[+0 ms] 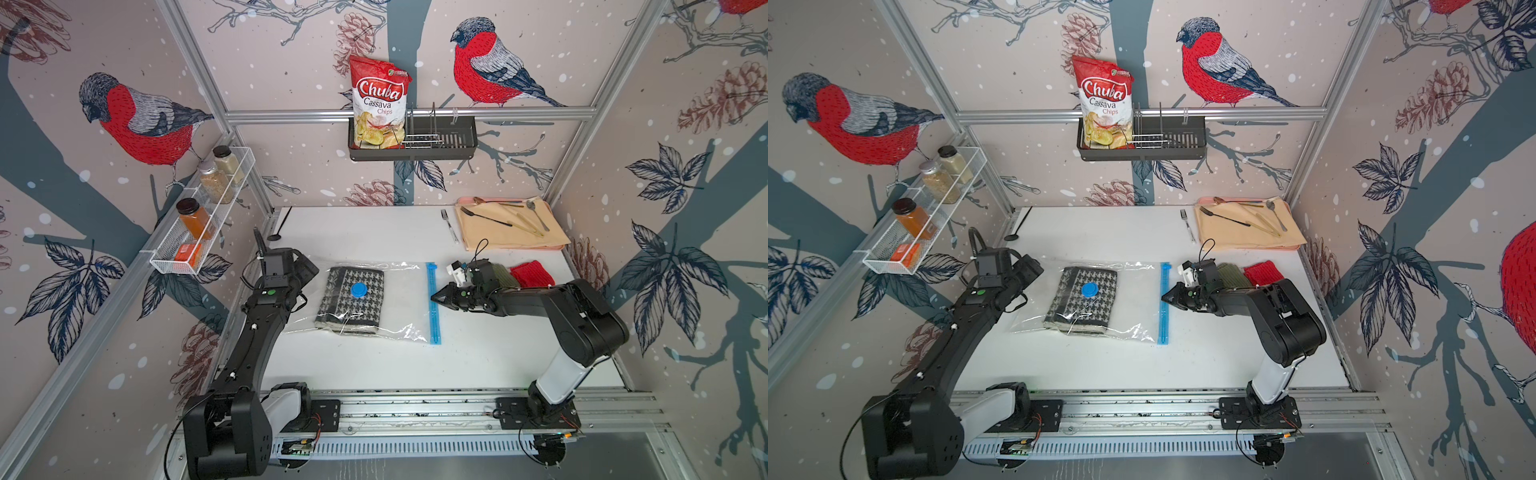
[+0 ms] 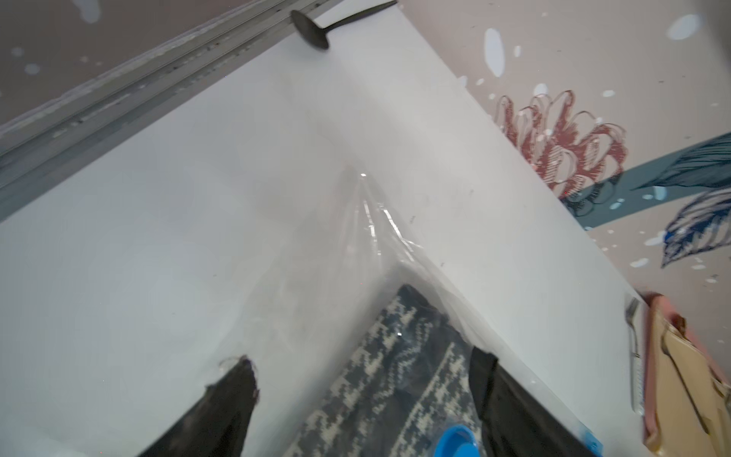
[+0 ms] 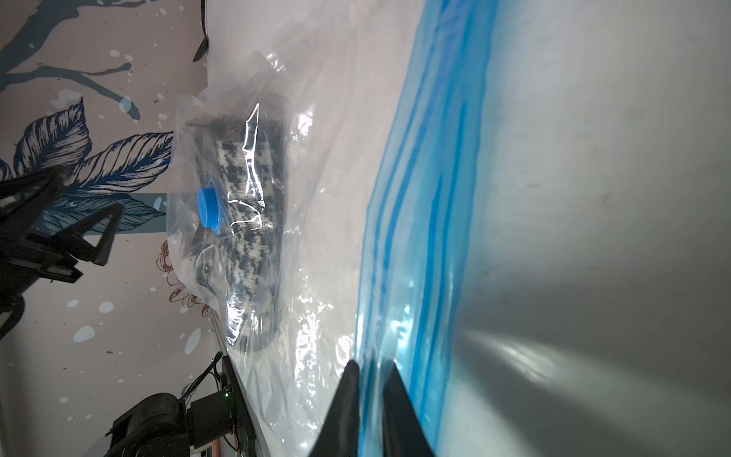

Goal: Take the scarf out of the vacuum bag
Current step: Adjust the vacuum bag at the center of the board.

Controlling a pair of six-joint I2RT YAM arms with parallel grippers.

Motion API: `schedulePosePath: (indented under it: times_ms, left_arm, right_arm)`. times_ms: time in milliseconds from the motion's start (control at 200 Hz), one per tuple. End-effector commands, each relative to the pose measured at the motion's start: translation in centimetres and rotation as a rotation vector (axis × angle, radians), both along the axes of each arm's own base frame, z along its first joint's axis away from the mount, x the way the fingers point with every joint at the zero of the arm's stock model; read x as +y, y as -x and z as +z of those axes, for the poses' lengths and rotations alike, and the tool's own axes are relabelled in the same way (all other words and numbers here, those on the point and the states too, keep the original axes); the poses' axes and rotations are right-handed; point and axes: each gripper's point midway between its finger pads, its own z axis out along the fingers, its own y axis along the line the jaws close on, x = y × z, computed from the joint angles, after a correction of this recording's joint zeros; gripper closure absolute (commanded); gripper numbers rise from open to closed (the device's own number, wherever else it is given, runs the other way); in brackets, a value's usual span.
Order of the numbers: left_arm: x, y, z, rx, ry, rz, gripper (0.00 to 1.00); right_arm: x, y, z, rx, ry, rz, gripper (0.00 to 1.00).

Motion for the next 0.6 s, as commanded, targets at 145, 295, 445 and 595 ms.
schedulePosePath:
  times_ms: [145,295,445,595]
  left_arm:
    - [0.2,2.3,-4.5,0.100,0.051,0.049,0.14]
    - [0.2,2.6,-5.2,0.105,0.043,0.043,0.14]
    - [0.2,2.7,-6.3,0.094,0.048,0.046,0.14]
    - [-0.9,2.3,-7.3,0.058,0.103,0.007,0.14]
  right_arm:
    - [-2.6,-2.5,-0.1,-0.043,0.139,-0.048,0.98]
    - [-4.0,-3.5,-0.5,-0.047,0.243,-0.076,1.00]
    - [-4.3,-3.8,-1.4,-0.026,0.270,-0.081,1.00]
    - [-4.0,-3.7,-1.5,-0.018,0.257,-0.073,1.00]
